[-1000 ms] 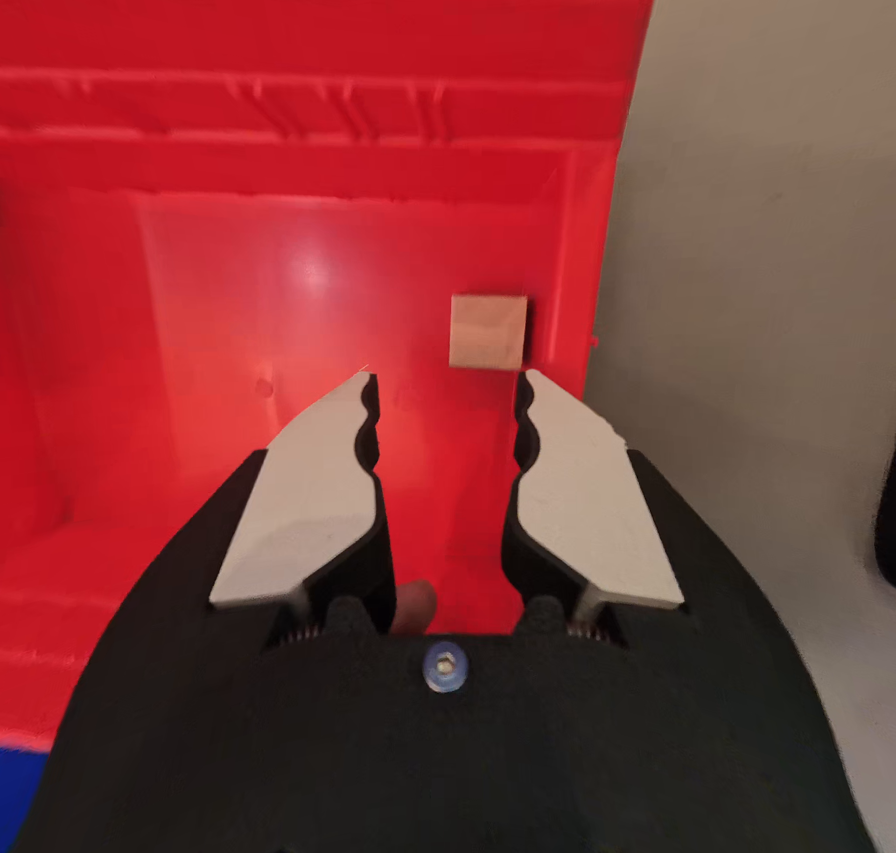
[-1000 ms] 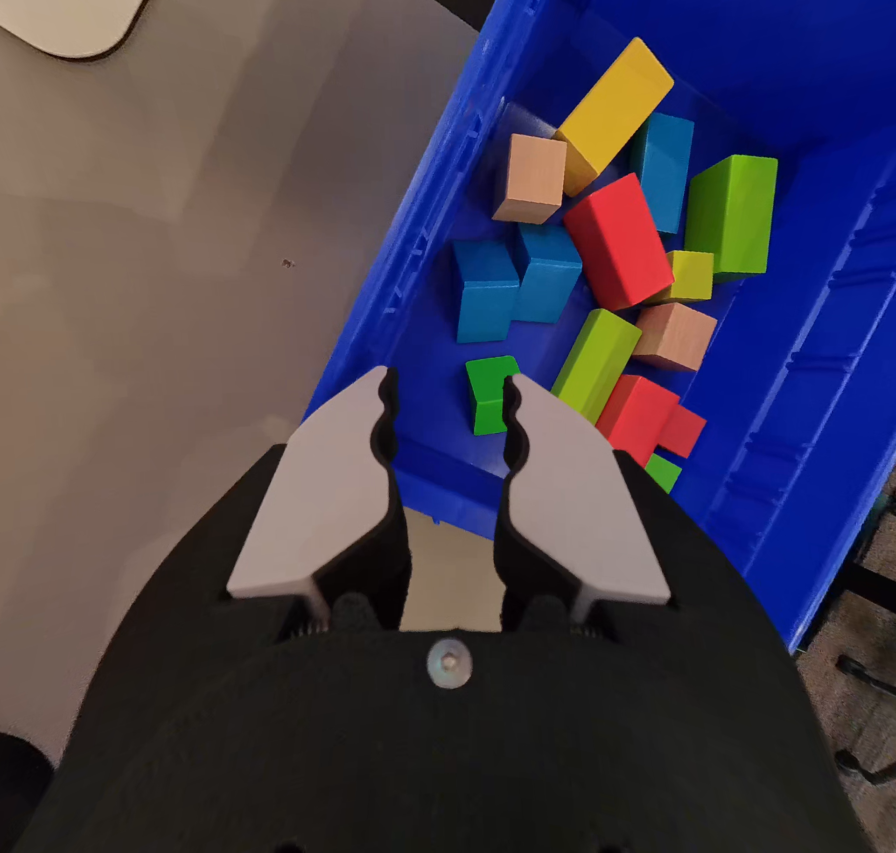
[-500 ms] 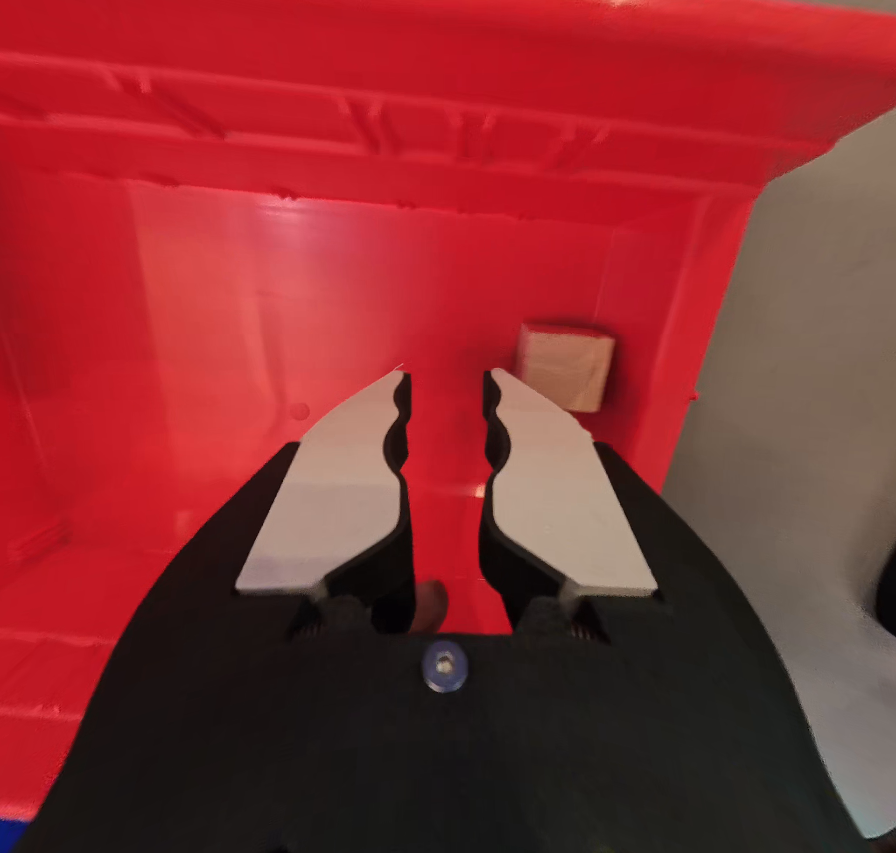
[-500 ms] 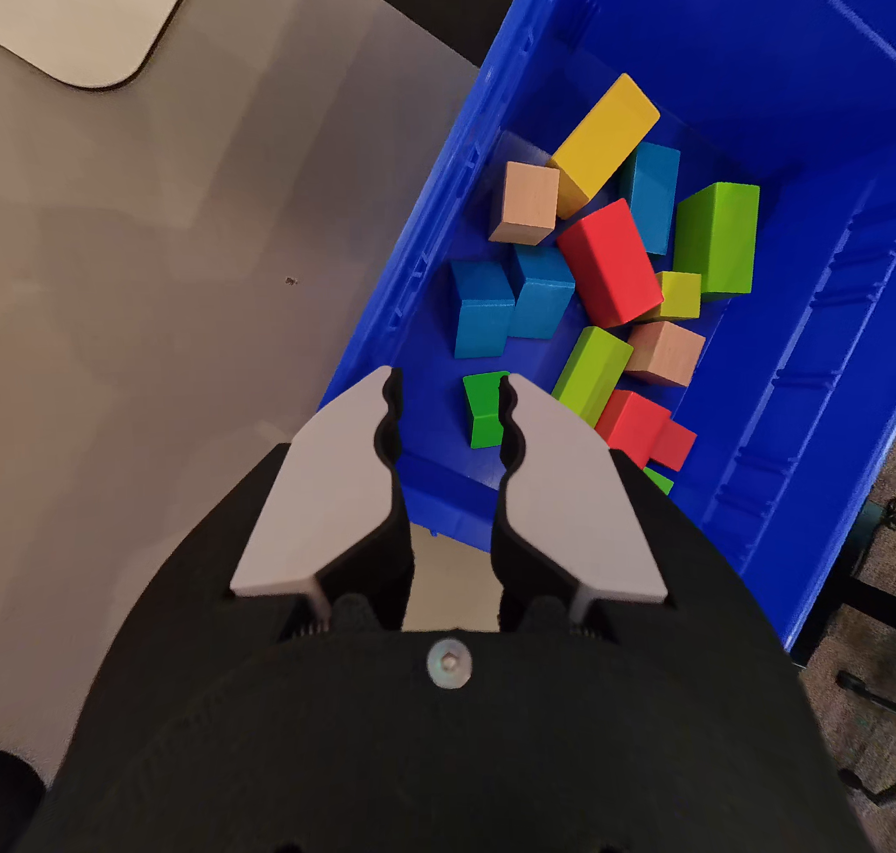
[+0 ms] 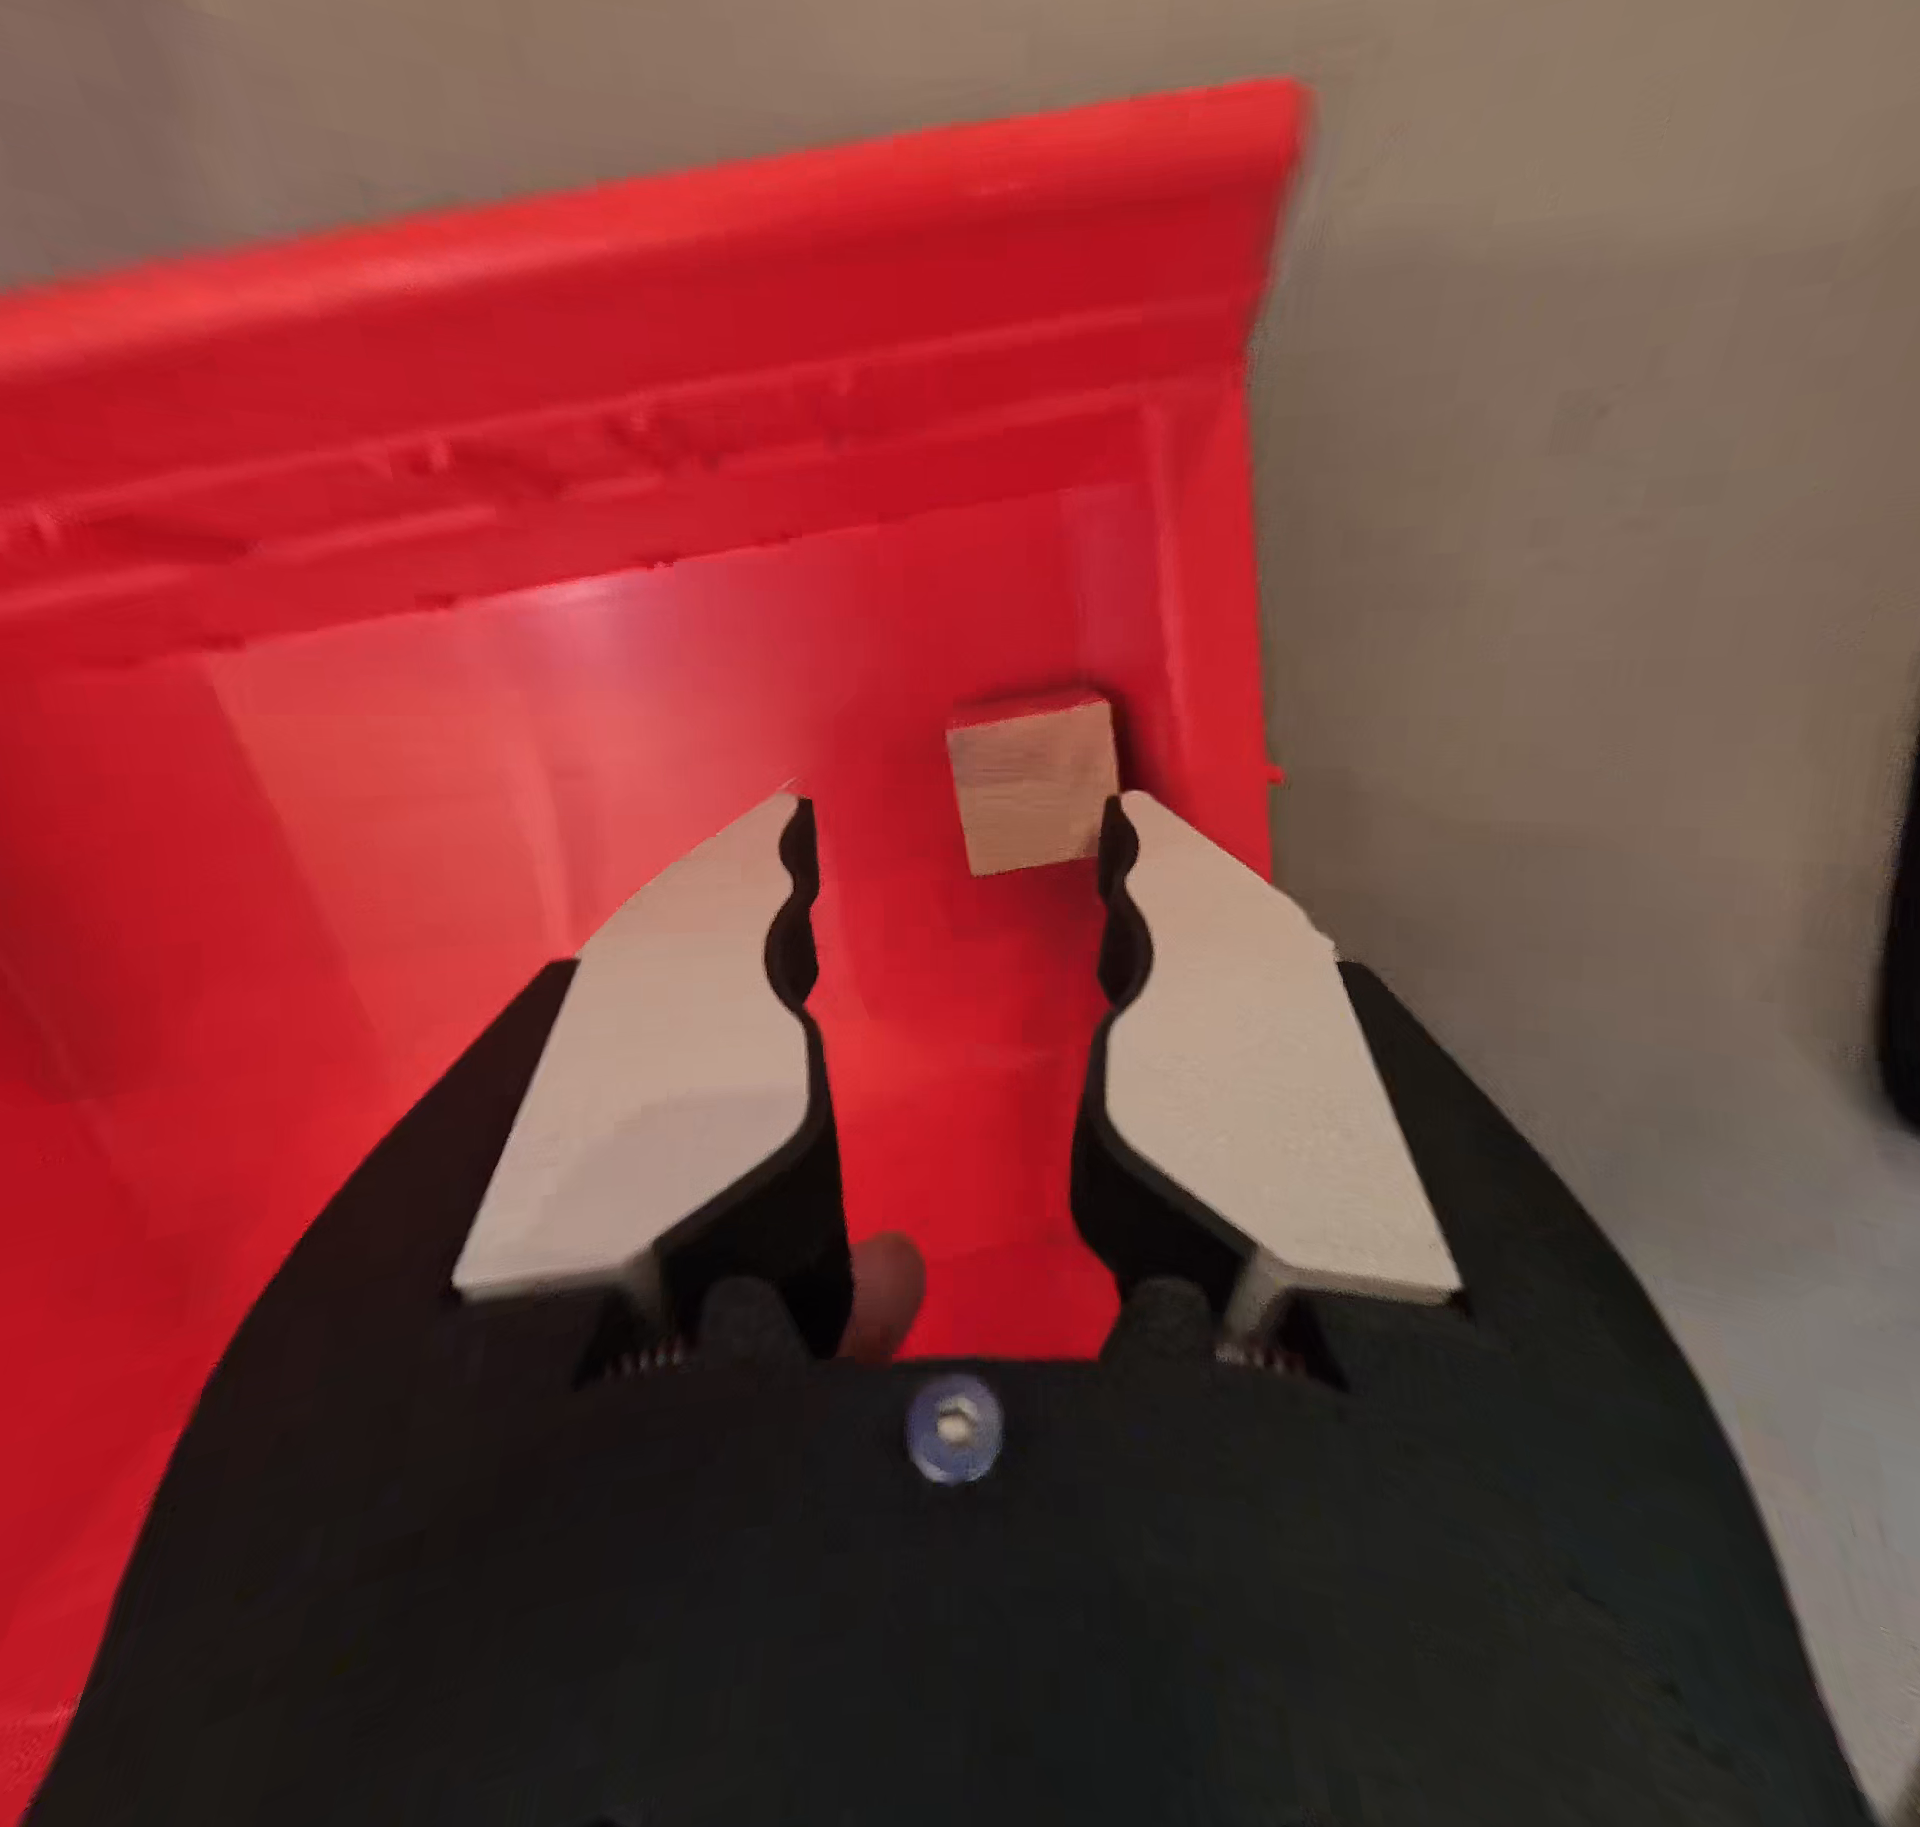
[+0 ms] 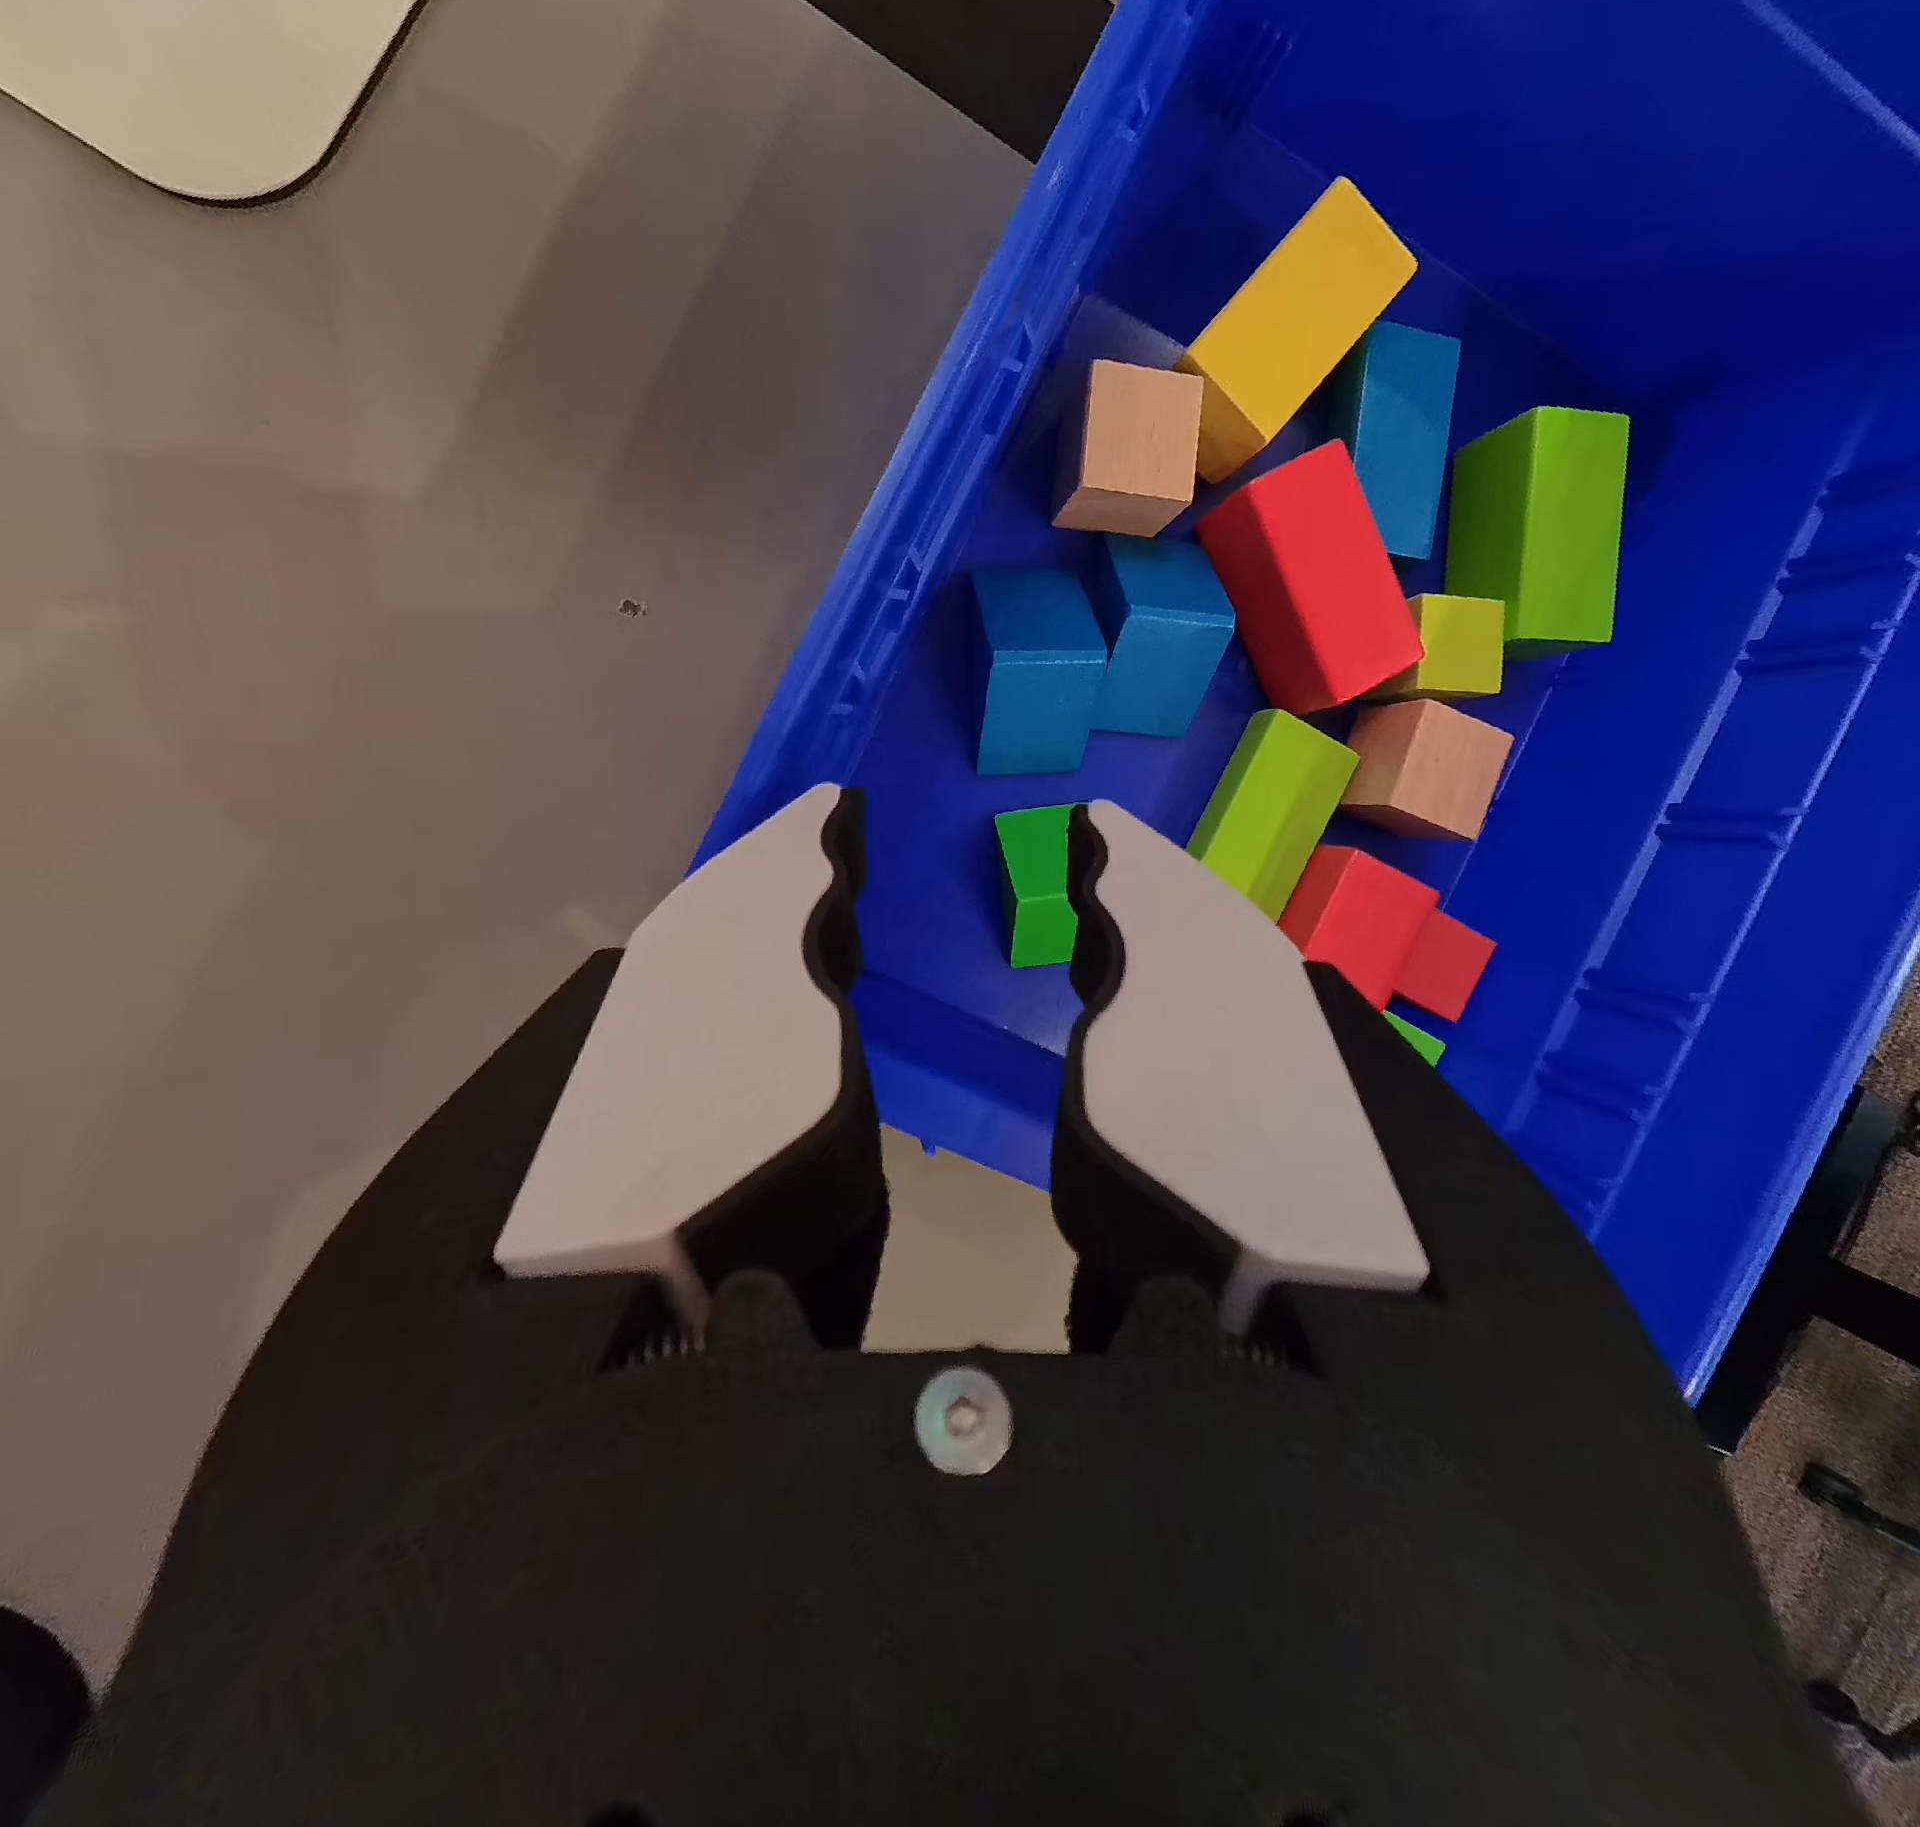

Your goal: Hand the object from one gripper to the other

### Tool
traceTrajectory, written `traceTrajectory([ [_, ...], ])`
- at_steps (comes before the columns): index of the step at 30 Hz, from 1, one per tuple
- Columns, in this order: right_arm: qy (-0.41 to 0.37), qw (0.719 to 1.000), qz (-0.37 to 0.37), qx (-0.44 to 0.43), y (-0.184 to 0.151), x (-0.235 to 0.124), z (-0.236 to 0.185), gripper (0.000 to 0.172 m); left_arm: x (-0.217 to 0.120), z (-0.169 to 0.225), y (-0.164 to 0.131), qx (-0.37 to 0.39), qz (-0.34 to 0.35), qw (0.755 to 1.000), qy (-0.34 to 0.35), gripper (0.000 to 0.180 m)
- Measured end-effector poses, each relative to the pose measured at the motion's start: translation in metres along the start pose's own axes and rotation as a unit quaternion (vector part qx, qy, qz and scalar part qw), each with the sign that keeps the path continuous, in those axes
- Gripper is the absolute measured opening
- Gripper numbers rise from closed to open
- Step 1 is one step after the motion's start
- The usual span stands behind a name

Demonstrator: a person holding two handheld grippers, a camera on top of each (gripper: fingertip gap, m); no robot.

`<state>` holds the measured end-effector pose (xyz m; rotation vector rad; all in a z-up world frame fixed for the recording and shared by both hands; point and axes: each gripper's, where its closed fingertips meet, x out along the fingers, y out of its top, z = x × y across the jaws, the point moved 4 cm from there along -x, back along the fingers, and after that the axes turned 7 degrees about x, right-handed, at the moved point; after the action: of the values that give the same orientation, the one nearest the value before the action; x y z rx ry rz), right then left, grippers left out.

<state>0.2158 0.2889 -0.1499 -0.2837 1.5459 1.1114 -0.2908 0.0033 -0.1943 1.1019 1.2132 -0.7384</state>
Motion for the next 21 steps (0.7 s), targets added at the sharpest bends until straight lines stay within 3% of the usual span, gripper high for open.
traceTrajectory([
  [5, -0.002, 1.000, -0.003, -0.006, 0.000, -0.001, 0.000, 0.037, -0.013, 0.006, 0.006, 0.143, -0.075, 0.986, 0.043, 0.050],
  [9, -0.004, 1.000, -0.003, -0.003, -0.001, 0.002, 0.000, 0.036, -0.007, 0.011, 0.002, 0.253, -0.126, 0.957, 0.069, 0.050],
  [14, -0.012, 1.000, -0.016, 0.003, -0.005, 0.006, 0.001, 0.035, -0.005, 0.013, 0.008, 0.387, -0.124, 0.911, 0.073, 0.057],
  [21, -0.023, 0.999, -0.025, 0.018, -0.011, 0.013, 0.002, 0.035, 0.015, 0.013, 0.002, 0.496, -0.137, 0.856, 0.039, 0.044],
])
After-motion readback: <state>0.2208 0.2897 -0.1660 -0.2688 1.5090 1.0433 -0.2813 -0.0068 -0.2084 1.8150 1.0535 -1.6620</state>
